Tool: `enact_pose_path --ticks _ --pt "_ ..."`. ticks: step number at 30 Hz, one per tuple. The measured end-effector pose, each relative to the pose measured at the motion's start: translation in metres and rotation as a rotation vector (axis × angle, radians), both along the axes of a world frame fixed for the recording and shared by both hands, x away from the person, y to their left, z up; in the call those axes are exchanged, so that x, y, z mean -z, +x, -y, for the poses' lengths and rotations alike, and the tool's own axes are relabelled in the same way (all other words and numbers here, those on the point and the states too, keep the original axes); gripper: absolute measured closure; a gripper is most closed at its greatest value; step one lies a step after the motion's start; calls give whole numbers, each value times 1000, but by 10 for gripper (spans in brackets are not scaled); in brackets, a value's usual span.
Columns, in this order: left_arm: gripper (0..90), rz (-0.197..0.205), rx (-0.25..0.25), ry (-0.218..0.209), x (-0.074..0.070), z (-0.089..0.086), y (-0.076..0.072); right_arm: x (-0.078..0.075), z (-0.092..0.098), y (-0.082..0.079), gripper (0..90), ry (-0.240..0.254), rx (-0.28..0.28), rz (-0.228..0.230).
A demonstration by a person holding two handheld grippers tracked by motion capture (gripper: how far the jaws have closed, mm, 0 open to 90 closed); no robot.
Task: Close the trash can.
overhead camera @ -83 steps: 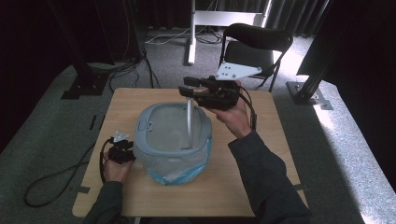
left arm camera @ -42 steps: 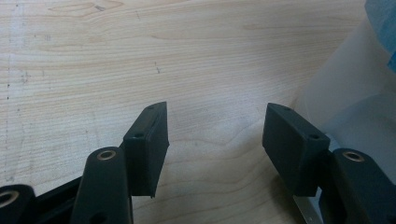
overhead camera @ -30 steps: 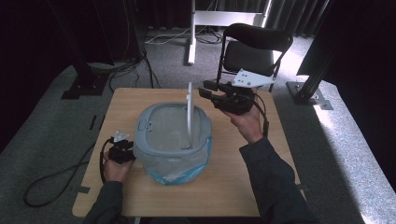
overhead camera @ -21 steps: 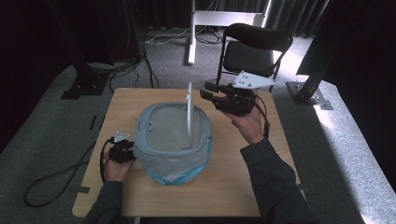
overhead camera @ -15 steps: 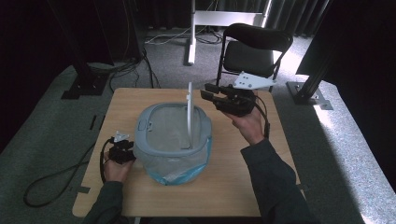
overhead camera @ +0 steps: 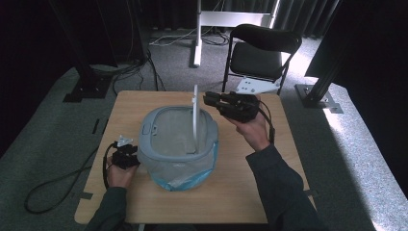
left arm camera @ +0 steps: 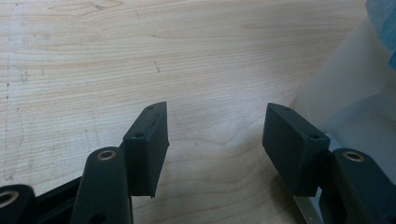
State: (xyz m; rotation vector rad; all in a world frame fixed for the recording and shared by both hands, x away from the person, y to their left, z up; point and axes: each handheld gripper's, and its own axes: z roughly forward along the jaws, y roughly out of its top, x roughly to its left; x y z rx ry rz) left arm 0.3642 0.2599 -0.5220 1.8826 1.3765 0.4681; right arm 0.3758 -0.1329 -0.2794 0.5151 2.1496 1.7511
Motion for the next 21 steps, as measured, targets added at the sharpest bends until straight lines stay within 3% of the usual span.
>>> enact_pose_path --ticks 17,21 --pt "410 1 0 -1 0 0 0 -3 -14 -1 854 -1 -50 -18" --pt "410 2 0 0 0 0 0 -2 -19 -1 856 -20 -64 -20"
